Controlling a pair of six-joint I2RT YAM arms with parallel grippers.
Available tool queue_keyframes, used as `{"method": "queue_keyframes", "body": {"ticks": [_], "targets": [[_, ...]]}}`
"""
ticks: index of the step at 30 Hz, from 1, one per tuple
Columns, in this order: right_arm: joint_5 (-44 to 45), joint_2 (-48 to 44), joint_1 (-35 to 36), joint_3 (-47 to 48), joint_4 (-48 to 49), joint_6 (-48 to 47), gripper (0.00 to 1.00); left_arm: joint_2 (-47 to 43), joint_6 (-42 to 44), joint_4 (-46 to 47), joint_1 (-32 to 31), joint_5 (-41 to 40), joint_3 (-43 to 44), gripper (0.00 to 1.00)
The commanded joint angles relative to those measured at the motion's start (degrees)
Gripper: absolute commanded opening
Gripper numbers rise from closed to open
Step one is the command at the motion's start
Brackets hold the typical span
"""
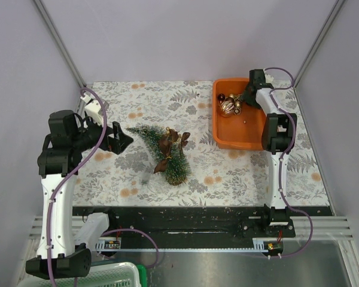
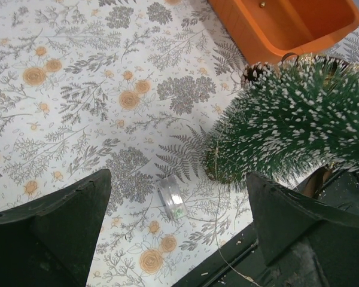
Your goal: Decorate the small christmas tree
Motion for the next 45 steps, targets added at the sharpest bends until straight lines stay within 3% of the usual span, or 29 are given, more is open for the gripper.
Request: {"method": "queue_keyframes", "body": {"ticks": [1,13,22,26,34,39,45], "targets": [[-0.3,-0.3,-0.3,2.9,-0.2,-0.1,0.69,0.0,0.9,2.0,0.2,-1.0,-0.5,0.99],[-1.7,-8.2,-0.3,-7.7,5.8,0.1,0.47,-0.8,0.2,2.7,0.3,-0.1,-2.0,0.99],[-7.8,-25.0,-0.1,-24.2,12.9,2.8,0.38,-2.1,-0.8,3.5,0.3,1.2,-2.8,0.99],[-16.1,-35.4,0.2,-37.0,15.8,4.8,0.38,-2.9,-1.8,4.1,0.3,2.1,-3.4,0.99],[-45.1,-62.0,0.3,-58.7,20.8,11.5,0.33,-4.3,-3.9,5.5,0.3,4.0,-3.4,0.99],[-53.4,-77.5,2.5,-67.0,19.0,14.3,0.33,-5.5,-3.6,5.5,0.2,4.5,-3.5,0.99],[-57.4,-89.1,10.2,-67.9,9.5,12.6,0.33,-5.9,-3.9,5.5,0.3,5.7,-2.3,0.99]]}}
